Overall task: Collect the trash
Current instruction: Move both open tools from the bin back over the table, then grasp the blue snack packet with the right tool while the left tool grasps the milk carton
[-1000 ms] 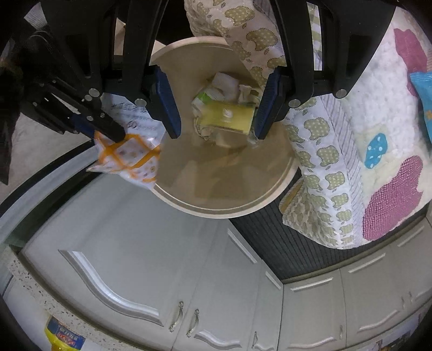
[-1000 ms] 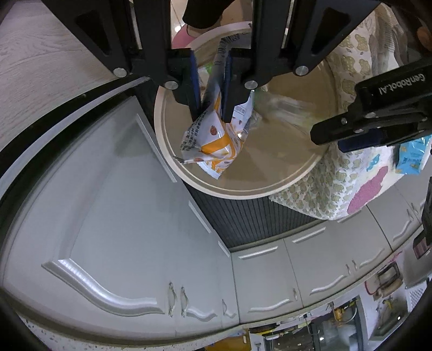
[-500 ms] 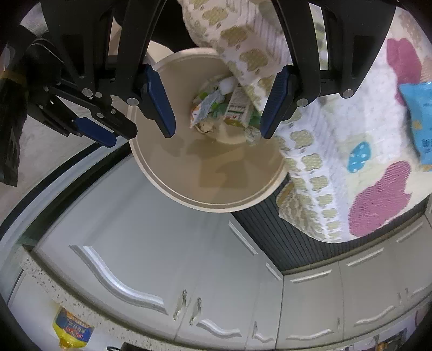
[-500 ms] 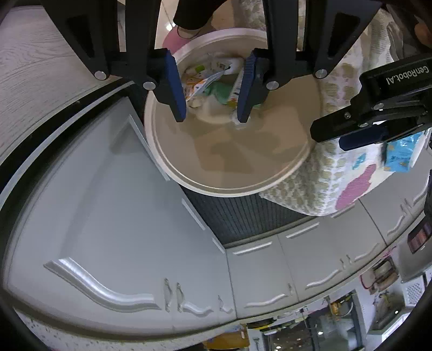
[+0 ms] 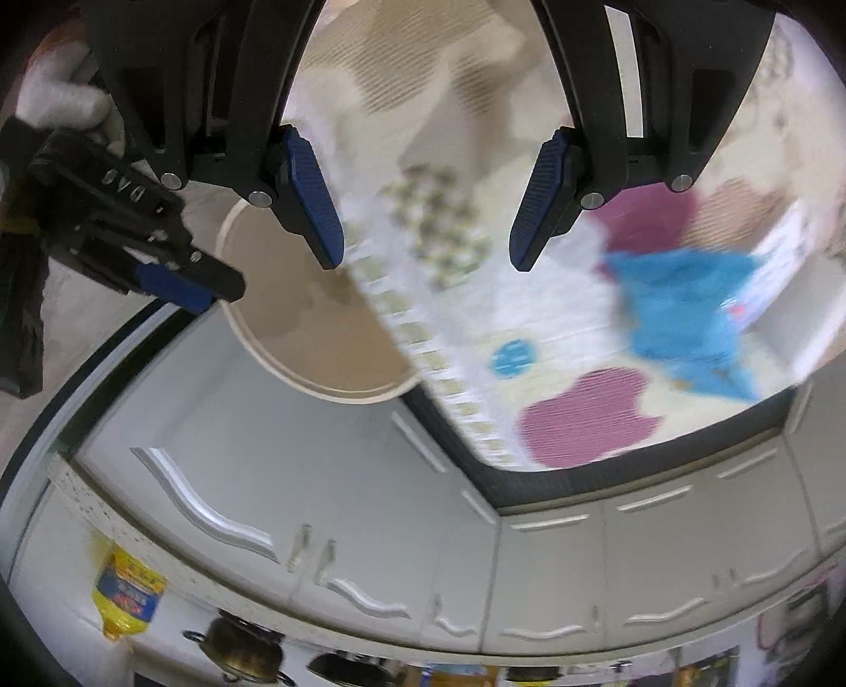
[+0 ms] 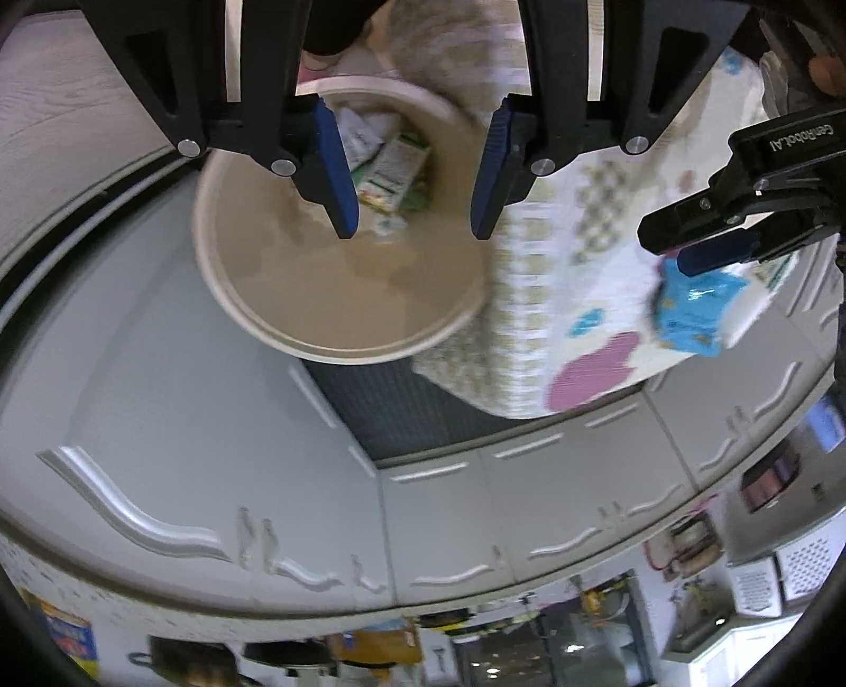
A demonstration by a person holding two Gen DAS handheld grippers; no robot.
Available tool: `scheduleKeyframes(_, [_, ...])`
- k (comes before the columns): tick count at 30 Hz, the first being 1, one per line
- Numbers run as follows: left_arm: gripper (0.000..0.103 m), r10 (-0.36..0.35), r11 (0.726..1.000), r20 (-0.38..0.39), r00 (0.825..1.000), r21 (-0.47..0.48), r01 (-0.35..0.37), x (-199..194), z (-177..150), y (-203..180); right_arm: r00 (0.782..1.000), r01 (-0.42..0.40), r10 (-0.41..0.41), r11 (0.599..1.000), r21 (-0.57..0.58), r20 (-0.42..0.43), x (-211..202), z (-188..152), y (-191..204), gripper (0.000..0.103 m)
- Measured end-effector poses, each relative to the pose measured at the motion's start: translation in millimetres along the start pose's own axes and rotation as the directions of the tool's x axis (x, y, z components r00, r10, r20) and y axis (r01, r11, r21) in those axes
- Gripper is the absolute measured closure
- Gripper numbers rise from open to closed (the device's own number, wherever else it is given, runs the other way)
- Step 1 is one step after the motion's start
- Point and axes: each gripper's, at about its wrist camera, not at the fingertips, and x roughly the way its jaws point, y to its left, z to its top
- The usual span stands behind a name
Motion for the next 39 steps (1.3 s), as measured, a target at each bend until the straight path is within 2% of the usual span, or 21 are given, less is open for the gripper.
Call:
scheduleKeyframes(8, [0.039, 0.123, 0.990, 0.028, 0.992, -0.071, -0.121, -49.1, -27.7, 73.1, 0.993, -0.113, 0.111, 0.991, -0.070, -0.028, 9.0, 0.1, 65.6, 0.060])
scheduleKeyframes(15, [0.039, 0.228, 0.963, 0.025, 0.973, -0.156, -0.222, -84.2, -46.5, 145.3, 0.982, -0.183, 0.175, 0.974, -0.133, -0.065, 22.6, 4.7, 122.2, 0.056])
scheduleKeyframes(21, [0.037, 0.253, 0.948, 0.022, 0.967, -0.205, -0.243, -101.9, -50.9, 190.7, 0.974, -0.224, 0.214, 0.961, -0.160, -0.079, 30.2, 17.1, 155.8, 0.051])
scheduleKeyframes(22, [0.034, 0.250, 0.949, 0.023, 0.968, -0.206, -0.240, -104.2, -50.1, 197.8, 0.973, -0.229, 0.219, 0.960, -0.163, -0.080, 31.2, 19.7, 160.1, 0.051])
scheduleKeyframes(26, [0.033, 0.238, 0.951, 0.026, 0.971, -0.209, -0.227, -109.7, -43.4, 222.9, 0.969, -0.243, 0.231, 0.954, -0.175, -0.085, 35.7, 30.2, 177.3, 0.041])
scheduleKeyframes(32, [0.033, 0.232, 0.962, -0.003, 0.973, -0.149, -0.229, -109.7, -31.9, 249.2, 0.963, -0.261, 0.241, 0.946, -0.193, -0.117, 51.8, 46.8, 201.6, 0.038])
scheduleKeyframes(35, [0.033, 0.245, 0.963, -0.021, 0.969, -0.106, -0.246, -105.6, -27.0, 252.9, 0.961, -0.262, 0.237, 0.945, -0.196, -0.142, 64.9, 55.2, 210.2, 0.037])
scheduleKeyframes(39, [0.033, 0.278, 0.957, -0.049, 0.959, -0.070, -0.281, -95.1, -20.8, 261.3, 0.952, -0.276, 0.244, 0.944, -0.180, -0.183, 85.3, 66.1, 217.7, 0.030])
